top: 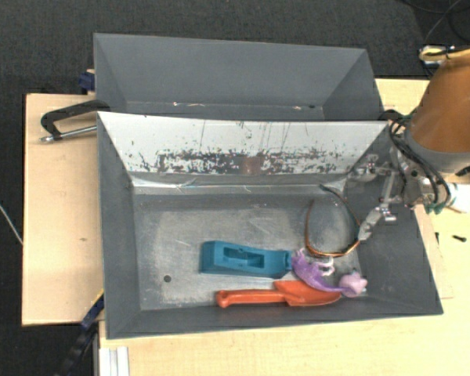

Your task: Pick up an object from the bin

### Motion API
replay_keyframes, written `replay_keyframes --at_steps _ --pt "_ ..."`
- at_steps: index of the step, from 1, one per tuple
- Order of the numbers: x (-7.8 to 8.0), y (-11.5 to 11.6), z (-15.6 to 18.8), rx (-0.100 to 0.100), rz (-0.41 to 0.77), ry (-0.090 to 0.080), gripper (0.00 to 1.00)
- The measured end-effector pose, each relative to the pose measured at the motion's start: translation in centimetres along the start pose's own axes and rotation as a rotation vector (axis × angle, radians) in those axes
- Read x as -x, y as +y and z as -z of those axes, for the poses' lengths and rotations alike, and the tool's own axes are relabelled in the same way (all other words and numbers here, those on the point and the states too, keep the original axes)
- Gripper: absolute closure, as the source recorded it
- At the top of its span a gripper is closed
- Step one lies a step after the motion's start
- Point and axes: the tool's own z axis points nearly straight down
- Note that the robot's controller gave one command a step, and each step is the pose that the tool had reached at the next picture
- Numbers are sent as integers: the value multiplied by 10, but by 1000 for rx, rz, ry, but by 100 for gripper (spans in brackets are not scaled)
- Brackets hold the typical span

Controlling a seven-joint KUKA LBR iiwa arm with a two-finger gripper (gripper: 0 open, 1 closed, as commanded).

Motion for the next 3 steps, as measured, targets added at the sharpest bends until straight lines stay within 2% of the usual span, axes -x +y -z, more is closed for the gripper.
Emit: replay_keyframes --at_steps 1,2,3 --pt "-17 11 -59 2 55 7 0" --pt "-36 22 -76 4 311 7 0" --pt "-58 24 -110 1 330 5 100"
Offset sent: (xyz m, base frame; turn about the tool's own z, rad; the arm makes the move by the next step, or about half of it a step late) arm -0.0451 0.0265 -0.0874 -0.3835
